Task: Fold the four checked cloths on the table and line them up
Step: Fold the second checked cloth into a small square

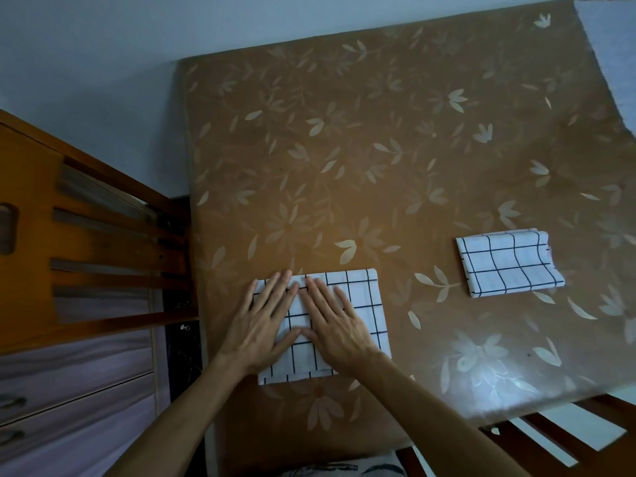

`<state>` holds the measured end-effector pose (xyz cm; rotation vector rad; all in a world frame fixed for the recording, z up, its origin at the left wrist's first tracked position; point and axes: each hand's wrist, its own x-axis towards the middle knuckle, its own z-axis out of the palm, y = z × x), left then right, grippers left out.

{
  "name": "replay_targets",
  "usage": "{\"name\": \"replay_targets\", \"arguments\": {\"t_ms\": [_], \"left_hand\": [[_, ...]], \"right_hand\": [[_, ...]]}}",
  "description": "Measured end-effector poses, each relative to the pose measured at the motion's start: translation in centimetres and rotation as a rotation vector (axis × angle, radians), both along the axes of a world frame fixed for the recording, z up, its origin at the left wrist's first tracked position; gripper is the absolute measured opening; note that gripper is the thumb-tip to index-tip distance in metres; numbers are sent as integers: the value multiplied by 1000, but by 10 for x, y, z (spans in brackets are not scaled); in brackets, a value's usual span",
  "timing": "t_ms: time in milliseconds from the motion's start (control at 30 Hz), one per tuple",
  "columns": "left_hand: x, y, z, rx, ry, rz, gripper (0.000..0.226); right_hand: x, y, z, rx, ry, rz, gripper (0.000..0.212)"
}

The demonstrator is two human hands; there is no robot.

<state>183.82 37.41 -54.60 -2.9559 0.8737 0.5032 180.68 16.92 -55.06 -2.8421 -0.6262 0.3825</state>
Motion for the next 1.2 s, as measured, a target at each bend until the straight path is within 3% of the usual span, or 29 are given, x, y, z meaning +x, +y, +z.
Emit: {"name": "replay_targets", "arguments": {"t_ms": [333, 567, 833, 1033, 1200], "left_hand": [[-8, 14, 1, -40, 7, 30, 78], [-3, 28, 11, -37, 34, 27, 78], [28, -4, 28, -293, -213, 123, 31], [56, -53, 51, -320, 123, 42, 44], [63, -72, 58, -475, 445, 332, 15]], "right_hand": [[-7, -7, 1, -13, 24, -22, 69], [0, -53, 10, -63, 45, -252, 71], [46, -62, 36, 1, -63, -241, 46], [83, -61, 54, -27, 19, -75, 30], [84, -64, 75, 196, -78, -116, 23]]}}
